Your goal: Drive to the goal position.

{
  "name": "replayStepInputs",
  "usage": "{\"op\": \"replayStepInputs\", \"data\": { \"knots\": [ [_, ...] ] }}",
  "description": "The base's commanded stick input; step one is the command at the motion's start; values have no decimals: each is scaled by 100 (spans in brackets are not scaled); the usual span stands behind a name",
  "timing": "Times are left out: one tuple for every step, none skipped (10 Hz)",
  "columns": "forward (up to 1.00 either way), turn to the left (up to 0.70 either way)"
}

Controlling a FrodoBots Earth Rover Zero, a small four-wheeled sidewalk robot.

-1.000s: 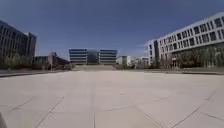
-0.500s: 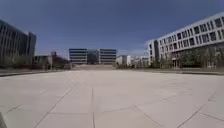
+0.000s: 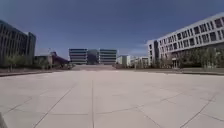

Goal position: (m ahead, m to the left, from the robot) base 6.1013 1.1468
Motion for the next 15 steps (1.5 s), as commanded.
{"op": "replayStepInputs", "data": {
  "knots": [
    [9, -5],
    [9, -5],
    [9, -5],
    [9, -5],
    [9, -5],
    [9, -5],
    [9, -5],
    [9, -5],
    [9, -5],
    [9, -5],
    [9, -5],
    [9, -5],
    [9, -5],
    [9, -5],
    [9, -5]
  ]
}}
